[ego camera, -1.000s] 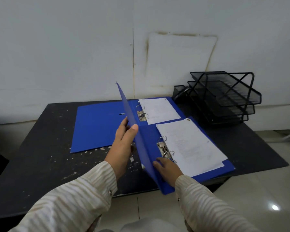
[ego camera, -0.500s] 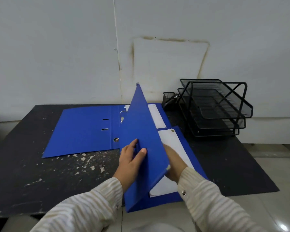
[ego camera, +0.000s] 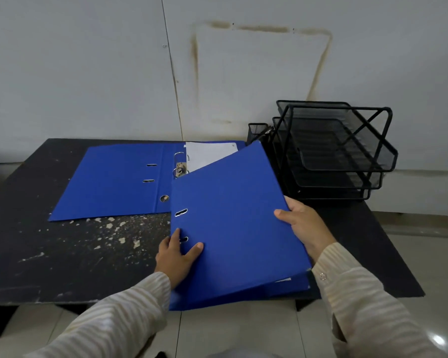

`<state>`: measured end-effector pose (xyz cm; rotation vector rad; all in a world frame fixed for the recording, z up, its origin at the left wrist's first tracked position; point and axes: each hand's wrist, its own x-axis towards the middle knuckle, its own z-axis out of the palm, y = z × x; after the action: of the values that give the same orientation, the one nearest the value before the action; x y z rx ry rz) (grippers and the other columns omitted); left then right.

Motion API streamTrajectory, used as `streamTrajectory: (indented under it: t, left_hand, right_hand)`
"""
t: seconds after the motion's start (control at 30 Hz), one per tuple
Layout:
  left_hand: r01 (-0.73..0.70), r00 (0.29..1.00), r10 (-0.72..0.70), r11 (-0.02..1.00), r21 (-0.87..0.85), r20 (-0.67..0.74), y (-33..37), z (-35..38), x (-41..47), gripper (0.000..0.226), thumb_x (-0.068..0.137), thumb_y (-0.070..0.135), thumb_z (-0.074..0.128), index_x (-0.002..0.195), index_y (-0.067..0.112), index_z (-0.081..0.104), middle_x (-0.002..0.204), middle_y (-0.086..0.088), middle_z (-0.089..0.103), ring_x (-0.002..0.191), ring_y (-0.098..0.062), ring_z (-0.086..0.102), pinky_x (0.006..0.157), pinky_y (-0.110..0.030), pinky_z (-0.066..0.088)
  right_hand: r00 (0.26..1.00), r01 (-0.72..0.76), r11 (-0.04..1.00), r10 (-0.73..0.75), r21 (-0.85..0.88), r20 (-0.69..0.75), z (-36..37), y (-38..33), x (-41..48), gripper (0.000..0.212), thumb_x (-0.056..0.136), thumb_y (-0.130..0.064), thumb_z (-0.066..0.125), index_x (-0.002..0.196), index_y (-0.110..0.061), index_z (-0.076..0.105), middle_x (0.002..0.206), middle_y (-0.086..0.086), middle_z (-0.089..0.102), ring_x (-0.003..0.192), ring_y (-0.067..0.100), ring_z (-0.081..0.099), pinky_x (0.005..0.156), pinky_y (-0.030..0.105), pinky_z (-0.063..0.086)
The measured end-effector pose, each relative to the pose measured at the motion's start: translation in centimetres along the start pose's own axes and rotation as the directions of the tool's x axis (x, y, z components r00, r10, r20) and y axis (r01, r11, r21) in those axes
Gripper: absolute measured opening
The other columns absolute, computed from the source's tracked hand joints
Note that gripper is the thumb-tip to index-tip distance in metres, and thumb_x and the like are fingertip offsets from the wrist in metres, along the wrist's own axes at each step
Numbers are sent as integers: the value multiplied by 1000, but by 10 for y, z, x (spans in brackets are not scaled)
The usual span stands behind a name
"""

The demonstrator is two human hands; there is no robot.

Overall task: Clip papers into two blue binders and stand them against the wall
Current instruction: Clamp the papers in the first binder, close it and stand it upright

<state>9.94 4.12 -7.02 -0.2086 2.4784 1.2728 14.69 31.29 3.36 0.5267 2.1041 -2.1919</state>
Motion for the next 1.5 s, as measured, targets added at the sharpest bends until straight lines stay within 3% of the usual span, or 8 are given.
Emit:
streamTrajectory:
  t: [0.2, 0.43, 0.73, 0.87, 1.07, 1.2, 1.37, 1.5]
  left_hand:
    - [-9, 1000, 9, 999, 46, 15, 2, 5, 7, 102, 73, 57, 69, 150, 25, 10, 154, -6, 14, 137, -29, 32, 112, -43, 34]
    - [-32, 999, 30, 990, 139, 13, -1, 10, 9, 108, 72, 58, 69, 150, 30, 0, 154, -3, 19, 133, -27, 40, 102, -43, 41]
    - [-34, 999, 34, 998, 59, -5, -6, 14, 11, 114, 70, 51, 76, 151, 28, -1, 153, -2, 28, 133, -24, 41, 104, -43, 42]
    - [-20, 1000, 20, 1000, -21, 11, -7, 12, 18, 107, 73, 44, 76, 151, 28, 5, 150, 0, 35, 128, -23, 46, 103, -43, 43]
    - [-134, 990, 138, 981, -141, 16, -1, -1, 54, 46, 96, 32, 46, 141, 28, 36, 134, 3, 54, 117, -18, 55, 99, -36, 44]
    - [-97, 995, 95, 981, -166, -21, 2, -7, 87, 43, 98, 34, 39, 140, 24, 41, 139, 2, 51, 121, -17, 50, 103, -34, 39]
    - [-129, 984, 121, 990, -54, -131, 2, -10, 116, 31, 95, 39, 43, 117, 20, 56, 104, 4, 62, 103, -23, 59, 84, -34, 43]
    - [-203, 943, 246, 959, 197, -225, -3, -15, 124, 48, 87, 50, 37, 110, 18, 64, 105, -2, 67, 106, -27, 52, 94, -44, 39]
  right_hand:
    - [990, -103, 962, 76, -253, -115, -16, 38, 11, 33, 93, -12, 51, 120, -29, 59, 100, -10, 69, 85, 11, 67, 61, 22, 51]
    - [936, -342, 654, 172, -674, -308, -5, 88, 22, 66, 97, -30, 43, 149, -16, 5, 150, 13, 24, 128, 31, 40, 97, 39, 40]
    - [984, -178, 340, 89, -924, -156, 25, 123, 25, 64, 98, -44, 32, 149, -13, 7, 158, 12, -6, 145, 30, -6, 116, 46, 3]
    - [998, -49, 359, 55, -932, -31, 60, 126, 30, 62, 99, -43, 28, 149, -14, 6, 159, 9, -6, 145, 26, -8, 117, 44, 0]
    - [997, 73, 380, -9, -922, 75, 103, 119, 47, 60, 99, -41, 27, 149, -15, 7, 159, 5, -4, 145, 23, -8, 117, 43, -2]
    - [992, 127, 400, -53, -908, 116, 121, 112, 65, 58, 99, -40, 29, 149, -16, 10, 159, 4, -2, 145, 21, -8, 117, 42, -3]
    - [986, 166, 423, -99, -891, 136, 142, 103, 94, 56, 99, -39, 28, 149, -17, 13, 159, 3, 1, 145, 20, -7, 117, 41, -4]
    - [976, 208, 441, -150, -873, 157, 153, 97, 117, 52, 100, -37, 29, 148, -20, 19, 159, 1, 7, 146, 20, -3, 116, 40, -3]
